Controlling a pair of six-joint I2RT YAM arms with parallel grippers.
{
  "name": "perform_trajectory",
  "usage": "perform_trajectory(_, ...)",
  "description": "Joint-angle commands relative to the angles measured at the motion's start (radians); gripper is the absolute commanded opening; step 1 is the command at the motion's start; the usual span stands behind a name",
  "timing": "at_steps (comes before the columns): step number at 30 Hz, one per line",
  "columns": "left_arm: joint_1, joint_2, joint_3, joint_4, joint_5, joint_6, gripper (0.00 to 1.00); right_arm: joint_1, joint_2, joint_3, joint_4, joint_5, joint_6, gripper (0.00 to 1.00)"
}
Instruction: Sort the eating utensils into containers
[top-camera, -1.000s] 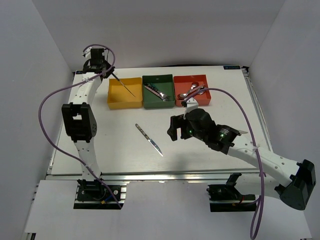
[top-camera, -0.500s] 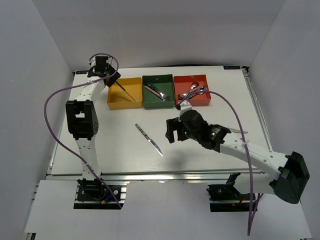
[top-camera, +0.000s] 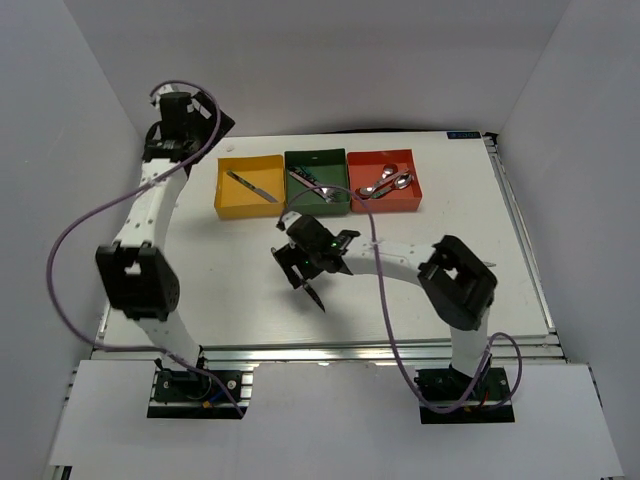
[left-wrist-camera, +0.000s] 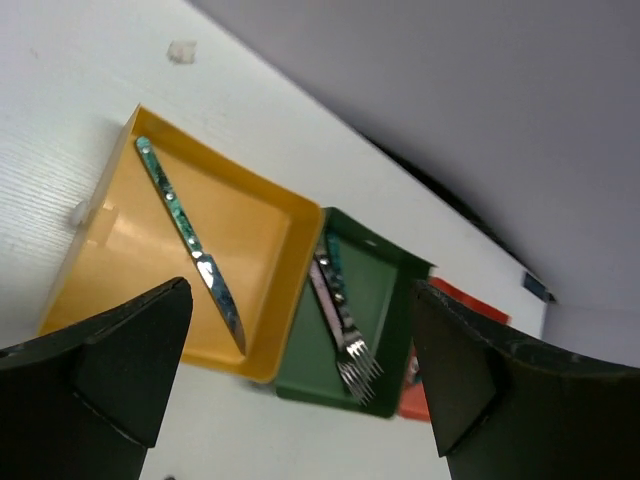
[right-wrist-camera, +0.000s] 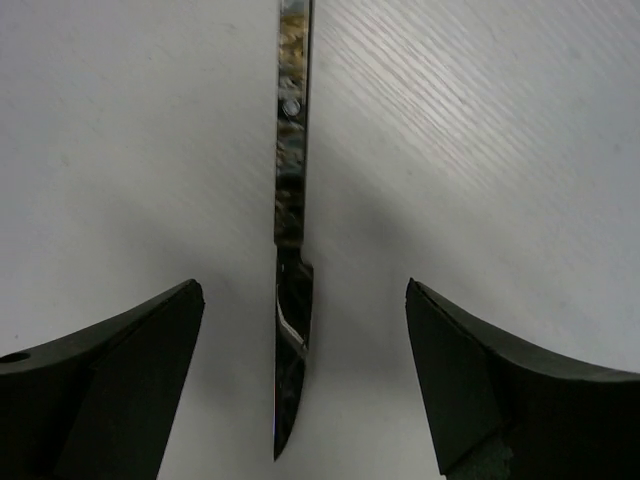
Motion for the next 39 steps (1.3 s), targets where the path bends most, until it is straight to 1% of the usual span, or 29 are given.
perform_trajectory(1, -0.005, -0.308, -0.124, -0.038, 0.018, 0.084, 0.98, 0.019, 0.101, 0.154, -0.011, 0.005, -0.087, 0.84)
perform_trajectory(2, -0.004, -0.309, -0.175, -0.036, 0.017, 0.092, 0.98, 0.019, 0.130, 0.182, -0.025, 0.006, -0.093, 0.81)
perform_trajectory(3, -0.005, -0.412, -0.227, -0.032, 0.017, 0.107, 0.98, 0.019, 0.183, 0.208, -0.037, 0.011, -0.099, 0.77)
perform_trajectory(4, -0.005, -0.465, -0.333, -0.022, 0.018, 0.110, 0.98, 0.019, 0.207, 0.231, -0.059, 0.020, -0.106, 0.69)
perform_trajectory(5, -0.005, -0.514, -0.382, -0.016, 0.024, 0.114, 0.98, 0.019, 0.227, 0.266, -0.065, 0.023, -0.106, 0.62)
perform_trajectory(6, -0.005, -0.603, -0.428, -0.013, 0.035, 0.121, 0.98, 0.019, 0.259, 0.277, -0.071, 0.025, -0.106, 0.56)
perform_trajectory(7, -0.004, -0.643, -0.468, -0.028, 0.035, 0.124, 0.98, 0.019, 0.271, 0.286, -0.073, 0.014, -0.106, 0.47)
perform_trajectory(8, -0.005, -0.681, -0.542, -0.033, 0.037, 0.124, 0.98, 0.019, 0.288, 0.291, -0.073, 0.008, -0.104, 0.41)
perform_trajectory(9, -0.005, -0.755, -0.579, -0.033, 0.043, 0.124, 0.98, 0.019, 0.294, 0.302, -0.077, 0.002, -0.103, 0.36)
perform_trajectory(10, -0.005, -0.792, -0.617, -0.036, 0.069, 0.124, 0.98, 0.019, 0.294, 0.302, -0.079, -0.023, -0.099, 0.27)
perform_trajectory(11, -0.005, -0.827, -0.693, -0.028, 0.078, 0.121, 0.98, 0.021, 0.290, 0.302, -0.071, -0.034, -0.095, 0.20)
perform_trajectory(12, -0.005, -0.858, -0.732, -0.021, 0.113, 0.117, 0.98, 0.022, 0.284, 0.299, -0.065, -0.040, -0.090, 0.07)
perform_trajectory(13, -0.005, -0.913, -0.767, -0.010, 0.127, 0.108, 0.98, 0.025, 0.276, 0.296, -0.064, -0.040, -0.086, 0.00)
perform_trajectory(14, -0.005, -0.936, -0.842, 0.002, 0.147, 0.095, 0.98, 0.027, 0.261, 0.287, -0.053, -0.035, -0.081, 0.00)
perform_trajectory(15, -0.005, -0.959, -0.882, 0.022, 0.205, 0.071, 0.98, 0.028, 0.219, 0.276, -0.033, -0.034, -0.070, 0.00)
perform_trajectory(17, -0.005, -1.013, -0.967, 0.122, 0.279, 0.031, 0.98, 0.028, 0.158, 0.227, -0.006, -0.040, -0.052, 0.00)
perform_trajectory(18, -0.007, -1.024, -1.043, 0.163, 0.314, 0.006, 0.98, 0.028, 0.080, 0.202, 0.040, -0.047, -0.040, 0.00)
perform_trajectory(19, -0.012, -1.033, -1.077, 0.238, 0.378, -0.044, 0.98, 0.028, 0.041, 0.175, 0.065, -0.072, -0.012, 0.00)
perform_trajectory(21, -0.024, -1.035, -1.140, 0.284, 0.406, -0.108, 0.98, 0.028, -0.056, 0.112, 0.091, -0.080, 0.022, 0.00)
perform_trajectory(24, -0.111, -1.027, -1.176, 0.372, 0.407, -0.158, 0.97, 0.028, -0.138, 0.079, 0.111, -0.127, 0.077, 0.00)
perform_trajectory(26, -0.146, -1.018, -1.168, 0.367, 0.364, -0.164, 0.95, 0.030, -0.170, 0.075, 0.111, -0.165, 0.103, 0.00)
perform_trajectory(27, -0.180, -1.001, -1.162, 0.363, 0.350, -0.169, 0.92, 0.031, -0.180, 0.073, 0.111, -0.172, 0.106, 0.00)
perform_trajectory(30, -0.232, -0.960, -1.139, 0.363, 0.298, -0.179, 0.87, 0.048, -0.215, 0.069, 0.119, -0.178, 0.121, 0.00)
perform_trajectory(31, -0.240, -0.950, -1.142, 0.370, 0.298, -0.187, 0.80, 0.062, -0.224, 0.067, 0.125, -0.172, 0.124, 0.00)
perform_trajectory(33, -0.258, -0.929, -1.148, 0.410, 0.299, -0.210, 0.75, 0.073, -0.235, 0.076, 0.131, -0.156, 0.128, 0.00)
perform_trajectory(34, -0.263, -0.926, -1.154, 0.422, 0.299, -0.218, 0.68, 0.082, -0.235, 0.084, 0.124, -0.152, 0.128, 0.00)
perform_trajectory(36, -0.275, -0.921, -1.159, 0.426, 0.287, -0.228, 0.48, 0.090, -0.240, 0.093, 0.116, -0.135, 0.128, 0.00)
perform_trajectory(37, -0.277, -0.917, -1.157, 0.421, 0.282, -0.229, 0.33, 0.091, -0.240, 0.095, 0.114, -0.130, 0.129, 0.00)
perform_trajectory(39, -0.277, -0.915, -1.148, 0.407, 0.272, -0.222, 0.18, 0.091, -0.241, 0.092, 0.114, -0.091, 0.132, 0.00)
